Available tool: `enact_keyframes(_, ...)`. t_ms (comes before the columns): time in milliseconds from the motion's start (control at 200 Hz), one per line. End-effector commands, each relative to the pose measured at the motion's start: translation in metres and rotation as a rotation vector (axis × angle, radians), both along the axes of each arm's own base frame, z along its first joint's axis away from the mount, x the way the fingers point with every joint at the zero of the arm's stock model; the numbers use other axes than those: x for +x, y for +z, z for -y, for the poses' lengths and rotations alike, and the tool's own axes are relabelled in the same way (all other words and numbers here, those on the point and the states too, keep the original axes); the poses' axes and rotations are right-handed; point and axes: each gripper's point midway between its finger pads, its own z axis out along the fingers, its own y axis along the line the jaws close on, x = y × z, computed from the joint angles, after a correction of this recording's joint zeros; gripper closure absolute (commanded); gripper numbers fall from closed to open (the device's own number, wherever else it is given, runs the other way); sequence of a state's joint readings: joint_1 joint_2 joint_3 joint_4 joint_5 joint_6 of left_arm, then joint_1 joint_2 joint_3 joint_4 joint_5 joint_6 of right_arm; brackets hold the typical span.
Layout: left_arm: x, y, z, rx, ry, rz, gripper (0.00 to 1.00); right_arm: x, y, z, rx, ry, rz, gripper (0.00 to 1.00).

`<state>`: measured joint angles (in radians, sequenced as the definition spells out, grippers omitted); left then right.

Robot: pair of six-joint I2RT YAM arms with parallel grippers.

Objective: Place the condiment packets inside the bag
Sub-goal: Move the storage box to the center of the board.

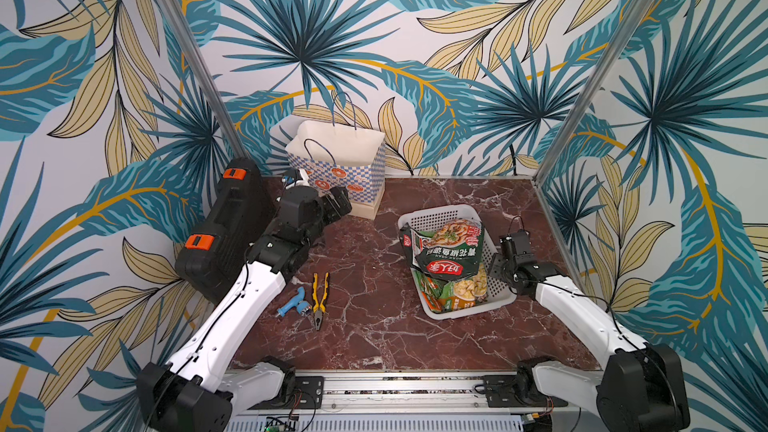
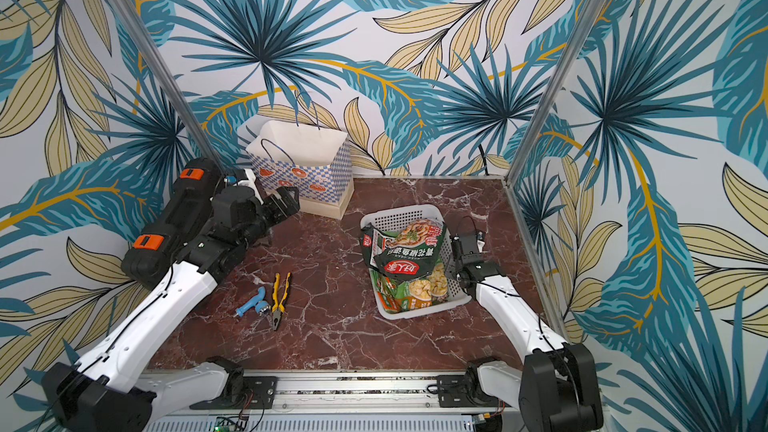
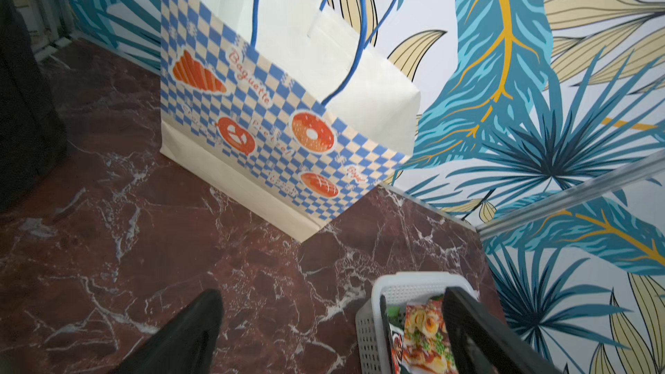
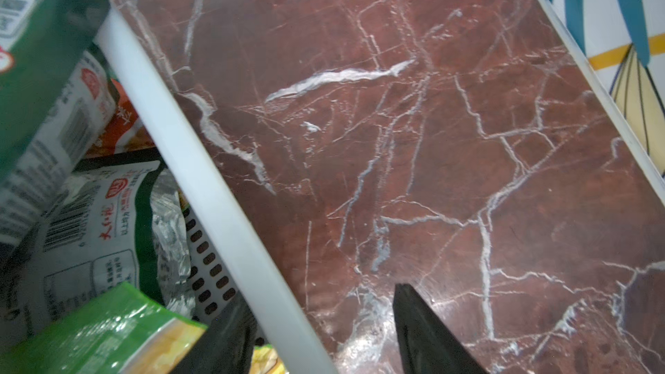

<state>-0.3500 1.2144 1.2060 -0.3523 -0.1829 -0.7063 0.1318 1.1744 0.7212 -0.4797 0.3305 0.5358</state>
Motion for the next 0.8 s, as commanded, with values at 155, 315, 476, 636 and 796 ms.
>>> enact_keyframes(155, 0.056, 0.043, -0.013, 0.086, 0.169, -0.022, 0.02, -0.034, -0.009, 0.028, 0.041, -0.115, -0.042, 0.35)
enact_keyframes(315, 0.09, 0.048, -0.017, 0.125, 0.233, -0.041, 0.1, -0.042, -0.004, 0.03, 0.067, -0.114, -0.03, 0.33)
enact_keyframes(476, 0.117, 0.041, -0.026, 0.138, 0.272, -0.096, 0.16, -0.046, 0.01, 0.021, 0.1, -0.065, 0.01, 0.2)
enact_keyframes(636, 0.127, 0.049, -0.03, 0.152, 0.28, -0.098, 0.4, -0.049, 0.028, 0.012, 0.139, -0.023, 0.066, 0.05)
enact_keyframes(796, 0.12, 0.06, -0.021, 0.154, 0.225, -0.081, 0.77, -0.05, 0.041, 0.006, 0.171, -0.005, 0.116, 0.01)
